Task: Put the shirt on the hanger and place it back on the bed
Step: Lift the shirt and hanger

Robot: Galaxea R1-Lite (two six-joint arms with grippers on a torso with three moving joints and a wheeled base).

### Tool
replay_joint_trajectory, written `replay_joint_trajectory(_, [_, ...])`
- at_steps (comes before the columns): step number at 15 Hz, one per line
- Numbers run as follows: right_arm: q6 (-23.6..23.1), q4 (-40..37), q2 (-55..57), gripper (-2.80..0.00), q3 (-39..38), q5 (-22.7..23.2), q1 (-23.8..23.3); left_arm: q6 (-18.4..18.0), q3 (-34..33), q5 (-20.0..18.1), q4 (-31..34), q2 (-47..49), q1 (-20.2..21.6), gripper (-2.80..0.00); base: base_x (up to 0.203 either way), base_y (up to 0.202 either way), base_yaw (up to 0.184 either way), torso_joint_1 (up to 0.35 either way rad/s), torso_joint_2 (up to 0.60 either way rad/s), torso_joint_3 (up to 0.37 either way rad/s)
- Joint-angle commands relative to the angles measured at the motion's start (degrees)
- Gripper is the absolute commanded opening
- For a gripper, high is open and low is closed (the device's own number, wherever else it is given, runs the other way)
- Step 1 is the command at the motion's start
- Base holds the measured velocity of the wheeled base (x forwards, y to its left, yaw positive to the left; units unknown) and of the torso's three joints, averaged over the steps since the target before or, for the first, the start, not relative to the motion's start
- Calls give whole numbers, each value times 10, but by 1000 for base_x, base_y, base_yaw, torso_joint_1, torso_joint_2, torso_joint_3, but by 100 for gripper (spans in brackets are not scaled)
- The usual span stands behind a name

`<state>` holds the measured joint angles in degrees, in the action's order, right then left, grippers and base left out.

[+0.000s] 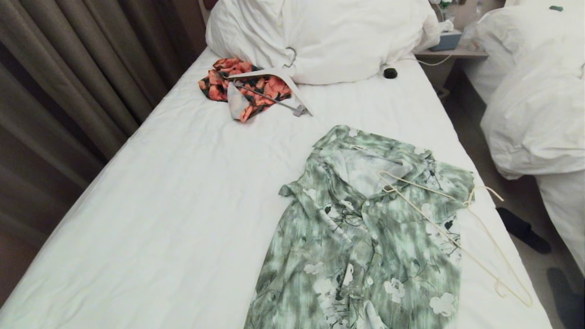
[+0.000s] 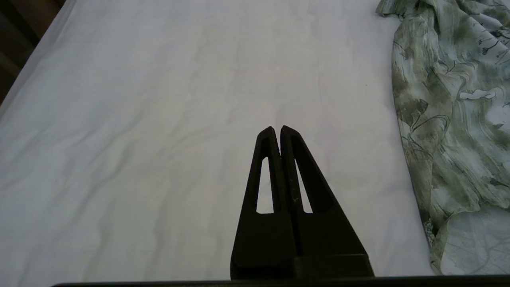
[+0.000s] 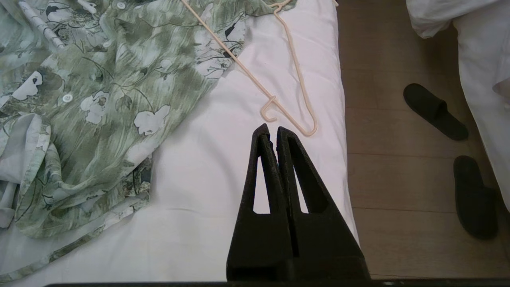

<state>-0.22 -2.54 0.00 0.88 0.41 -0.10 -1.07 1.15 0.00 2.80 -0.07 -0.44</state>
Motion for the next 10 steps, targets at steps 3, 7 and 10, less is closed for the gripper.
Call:
replay_joint_trajectory(3, [0, 0, 0, -280, 0, 0, 0, -1, 0, 0, 0, 1, 0, -280, 0, 0, 0, 0, 0, 0])
replay_joint_trajectory(7, [-2, -2, 0, -280, 1, -2, 0, -1, 0, 0, 0, 1, 0, -280, 0, 0, 0, 0, 0, 0])
replay_joint_trajectory(10, [-12, -8, 3, -280, 20, 4, 0, -1, 0, 0, 0, 1, 0, -280, 0, 0, 0, 0, 0, 0])
